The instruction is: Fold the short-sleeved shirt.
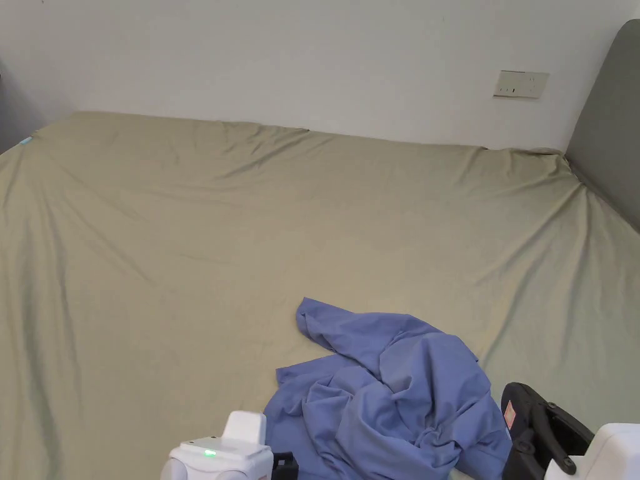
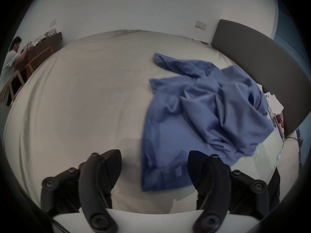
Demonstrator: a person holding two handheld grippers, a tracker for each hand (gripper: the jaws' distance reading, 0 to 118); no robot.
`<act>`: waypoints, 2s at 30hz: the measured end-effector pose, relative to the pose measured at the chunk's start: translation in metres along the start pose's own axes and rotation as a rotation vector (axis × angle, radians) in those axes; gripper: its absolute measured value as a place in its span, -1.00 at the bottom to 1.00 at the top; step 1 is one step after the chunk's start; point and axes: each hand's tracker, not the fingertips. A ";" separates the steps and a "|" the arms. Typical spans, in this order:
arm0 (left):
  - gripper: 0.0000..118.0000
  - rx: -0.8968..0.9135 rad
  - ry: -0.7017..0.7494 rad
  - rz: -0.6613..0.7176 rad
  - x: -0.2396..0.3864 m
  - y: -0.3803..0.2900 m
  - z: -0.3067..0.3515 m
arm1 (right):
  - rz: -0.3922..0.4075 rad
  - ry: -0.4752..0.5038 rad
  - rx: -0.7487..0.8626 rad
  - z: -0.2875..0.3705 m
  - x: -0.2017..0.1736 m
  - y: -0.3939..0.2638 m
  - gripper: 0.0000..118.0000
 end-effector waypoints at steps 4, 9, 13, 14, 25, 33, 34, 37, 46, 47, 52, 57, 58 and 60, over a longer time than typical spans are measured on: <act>0.22 0.019 0.055 -0.092 0.012 -0.007 0.000 | -0.009 -0.003 -0.003 -0.001 0.003 0.000 -1.00; -0.93 0.046 0.063 -0.109 0.021 -0.004 0.014 | -0.009 -0.007 -0.011 -0.002 0.005 -0.003 -1.00; -0.94 0.050 0.023 -0.029 0.004 -0.001 0.024 | -0.002 -0.019 -0.024 -0.005 0.010 -0.002 -1.00; -0.94 0.079 0.060 -0.058 0.004 0.002 0.031 | 0.003 -0.027 -0.034 -0.007 0.012 -0.001 -1.00; -0.94 0.228 -0.069 -0.041 0.020 0.019 0.093 | 0.010 -0.048 -0.048 -0.030 0.024 0.002 -1.00; -0.94 0.234 -0.143 0.048 0.008 0.014 0.112 | -0.018 0.074 -0.324 -0.186 0.097 0.035 -0.63; -0.94 0.234 -0.141 0.048 0.008 0.012 0.112 | -0.052 0.067 -0.392 -0.214 0.106 0.035 -0.57; -0.94 0.229 -0.146 0.053 0.008 0.010 0.111 | -0.158 0.087 -0.654 -0.312 0.135 0.023 -0.16; -0.94 0.206 -0.159 0.083 0.005 0.007 0.109 | -0.259 -0.051 -0.950 -0.449 0.163 -0.038 0.49; -0.94 0.204 -0.152 0.082 0.004 0.007 0.108 | -0.270 -0.054 -0.967 -0.452 0.162 -0.042 0.48; -0.94 0.192 -0.151 0.111 -0.002 0.007 0.104 | -0.328 -0.049 -0.994 -0.463 0.155 -0.049 -0.26; -0.94 0.193 -0.157 0.130 -0.007 0.011 0.104 | -0.229 -0.059 -0.970 -0.457 0.145 -0.039 -0.64; -0.94 0.199 -0.153 0.123 -0.007 0.010 0.106 | -0.229 -0.063 -0.961 -0.452 0.149 -0.035 -0.85; -0.94 0.209 -0.144 0.115 -0.010 0.012 0.110 | -0.230 -0.030 -0.930 -0.445 0.152 -0.023 -0.89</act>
